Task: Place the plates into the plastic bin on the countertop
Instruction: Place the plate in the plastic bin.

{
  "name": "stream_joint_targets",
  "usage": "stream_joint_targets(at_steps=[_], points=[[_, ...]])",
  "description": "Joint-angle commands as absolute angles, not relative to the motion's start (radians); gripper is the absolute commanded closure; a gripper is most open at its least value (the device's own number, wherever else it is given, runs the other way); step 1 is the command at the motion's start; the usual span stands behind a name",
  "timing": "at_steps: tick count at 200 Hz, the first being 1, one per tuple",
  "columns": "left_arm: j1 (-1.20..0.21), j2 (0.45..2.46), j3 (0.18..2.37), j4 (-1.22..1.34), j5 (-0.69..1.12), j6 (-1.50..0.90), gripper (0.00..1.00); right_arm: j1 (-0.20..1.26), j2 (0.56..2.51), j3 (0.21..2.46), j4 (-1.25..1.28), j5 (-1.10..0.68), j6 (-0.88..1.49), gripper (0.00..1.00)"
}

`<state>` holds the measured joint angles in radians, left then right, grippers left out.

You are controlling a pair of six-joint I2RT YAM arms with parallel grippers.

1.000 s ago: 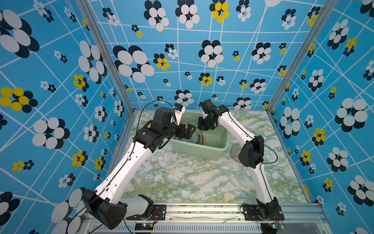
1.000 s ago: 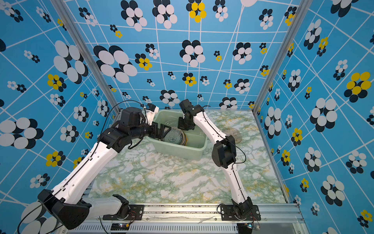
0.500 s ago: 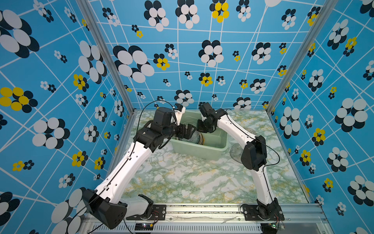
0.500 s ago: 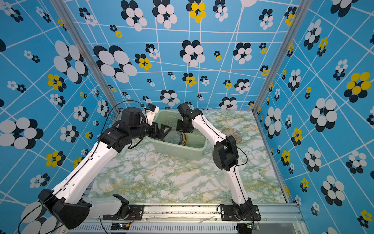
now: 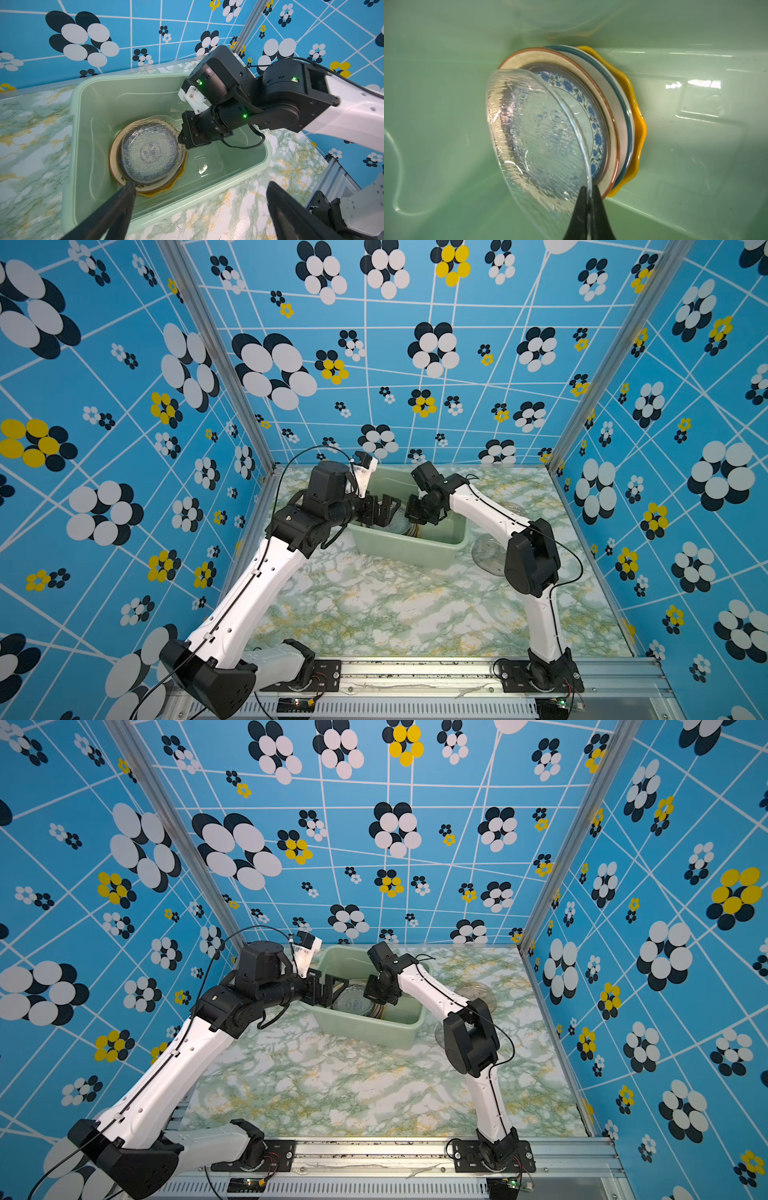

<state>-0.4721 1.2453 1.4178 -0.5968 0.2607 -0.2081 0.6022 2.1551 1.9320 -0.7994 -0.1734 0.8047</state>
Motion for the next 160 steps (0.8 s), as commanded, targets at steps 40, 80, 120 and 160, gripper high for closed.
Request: stream_joint_targets(at_steps=[40, 80, 120, 160], points=[[-0.46, 1.226, 1.401, -0.595, 0.248, -0.183, 0.01, 0.615, 2.199, 1.967, -0.781, -0.198, 0.848, 0.99], [-0.456, 1.227, 1.397, -0.598, 0.246, -0.178, 0.01, 0.627, 2.255, 2.019, -0.792, -0.205, 0.857, 0.98], [-0.454, 1.222, 1.393, -0.604, 0.241, -0.17, 0.01, 0.636, 2.282, 2.028, -0.788, -0.205, 0.873, 0.93], [-0.45, 1.216, 1.39, -0.606, 0.239, -0.169, 0.01, 0.637, 2.282, 2.022, -0.791, -0.189, 0.89, 0.75]])
